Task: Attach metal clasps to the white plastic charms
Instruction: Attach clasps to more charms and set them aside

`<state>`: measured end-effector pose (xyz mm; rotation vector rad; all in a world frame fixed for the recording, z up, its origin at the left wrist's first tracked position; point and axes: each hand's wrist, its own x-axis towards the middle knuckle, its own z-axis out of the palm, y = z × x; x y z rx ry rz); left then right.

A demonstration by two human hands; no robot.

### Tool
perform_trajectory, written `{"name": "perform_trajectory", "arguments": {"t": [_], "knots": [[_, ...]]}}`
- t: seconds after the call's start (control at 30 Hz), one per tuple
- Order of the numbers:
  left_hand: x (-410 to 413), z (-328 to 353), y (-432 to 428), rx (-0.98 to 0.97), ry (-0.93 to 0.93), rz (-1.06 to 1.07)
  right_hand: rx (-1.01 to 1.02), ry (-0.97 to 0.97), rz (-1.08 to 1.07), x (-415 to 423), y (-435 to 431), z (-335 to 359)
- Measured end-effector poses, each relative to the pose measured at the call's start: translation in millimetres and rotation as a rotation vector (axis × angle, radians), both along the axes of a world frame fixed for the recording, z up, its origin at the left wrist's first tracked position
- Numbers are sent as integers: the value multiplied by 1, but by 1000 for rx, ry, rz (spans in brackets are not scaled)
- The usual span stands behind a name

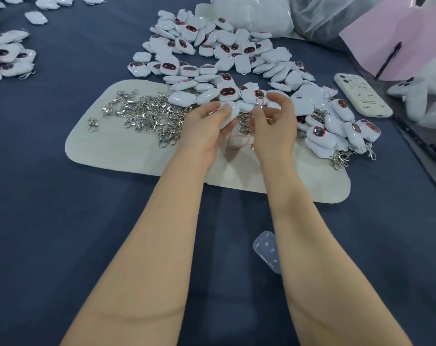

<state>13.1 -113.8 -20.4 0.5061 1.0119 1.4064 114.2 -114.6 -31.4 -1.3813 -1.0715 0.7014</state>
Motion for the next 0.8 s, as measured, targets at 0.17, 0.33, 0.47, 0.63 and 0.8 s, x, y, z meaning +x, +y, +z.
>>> {"name": "perform_trajectory", "arguments": {"t": [0.17, 0.33, 0.47, 0.63, 0.8], "knots": [[5, -4, 1, 10, 115, 16, -9, 568, 146, 0, 2, 9], [4, -8, -1, 87, 392, 26, -52, 679, 211, -1, 3, 11], [4, -8, -2, 184, 595, -36, -27, 522, 176, -3, 6, 9], [4, -13, 1, 219, 728, -50, 8, 389, 198, -4, 4, 6], [4, -13, 2, 232, 772, -26, 22, 224, 197, -3, 4, 5]]}}
